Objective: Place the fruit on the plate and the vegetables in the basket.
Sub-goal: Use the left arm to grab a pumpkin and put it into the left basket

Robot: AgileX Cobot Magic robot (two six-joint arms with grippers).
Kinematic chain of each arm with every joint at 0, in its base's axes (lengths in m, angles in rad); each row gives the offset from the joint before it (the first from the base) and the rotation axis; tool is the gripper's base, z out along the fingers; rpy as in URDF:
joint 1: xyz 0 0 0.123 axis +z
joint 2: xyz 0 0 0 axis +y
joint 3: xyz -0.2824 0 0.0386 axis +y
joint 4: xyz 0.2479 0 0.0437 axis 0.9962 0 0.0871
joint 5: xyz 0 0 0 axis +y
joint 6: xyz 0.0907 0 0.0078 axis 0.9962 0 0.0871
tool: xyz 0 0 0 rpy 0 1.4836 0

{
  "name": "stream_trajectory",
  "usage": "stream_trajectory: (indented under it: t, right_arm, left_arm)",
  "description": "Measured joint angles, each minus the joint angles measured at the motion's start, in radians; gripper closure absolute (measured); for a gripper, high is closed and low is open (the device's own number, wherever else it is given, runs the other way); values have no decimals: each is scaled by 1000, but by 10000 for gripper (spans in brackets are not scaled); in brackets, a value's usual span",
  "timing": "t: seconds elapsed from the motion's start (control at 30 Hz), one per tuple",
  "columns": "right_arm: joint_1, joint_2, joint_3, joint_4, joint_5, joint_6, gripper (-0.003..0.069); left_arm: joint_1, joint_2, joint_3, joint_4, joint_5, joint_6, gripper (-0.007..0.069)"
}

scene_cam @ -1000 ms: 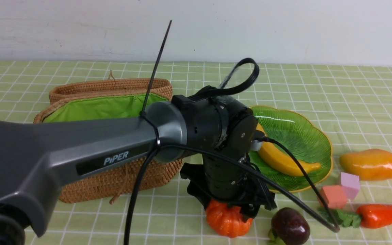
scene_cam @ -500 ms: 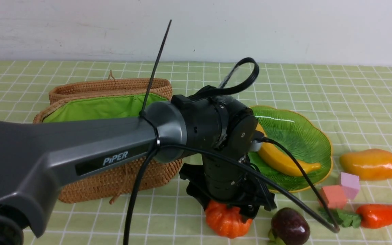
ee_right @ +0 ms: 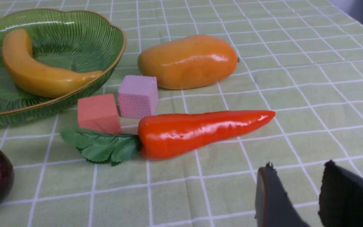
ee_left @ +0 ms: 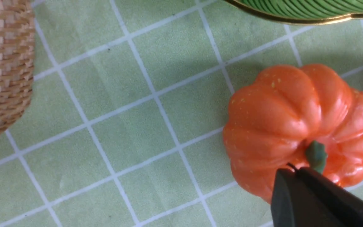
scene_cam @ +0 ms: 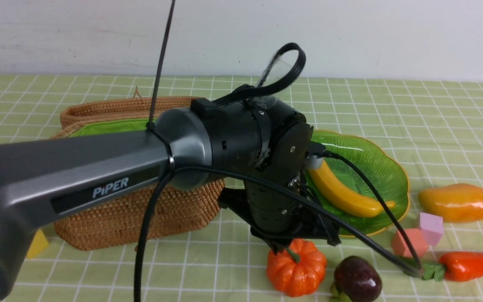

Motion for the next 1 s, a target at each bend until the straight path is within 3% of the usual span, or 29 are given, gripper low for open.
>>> stream_trajectory:
  t: [0.2, 0.33, 0.57, 0.7, 0.87, 1.0]
  right_arm:
    - [0, 0, 0, 0, 0, 0, 417]
    - [0, 0, 0, 0, 0, 0, 417]
    - [0, 0, 0, 0, 0, 0, 417]
    - [0, 0, 0, 0, 0, 0, 417]
    - [0, 0, 0, 0, 0, 0, 417]
    - [0, 0, 0, 0, 0, 0, 417]
  left_arm:
    - [0, 0, 0, 9, -1, -28, 629]
    - [0, 0, 0, 11, -1, -35, 555]
    - [0, 0, -59, -37, 14, -44, 269]
    - [0, 5, -72, -49, 26, -33, 187]
    - [0, 55, -75, -65, 42, -31, 201]
    - [0, 91, -75, -75, 21, -25, 296]
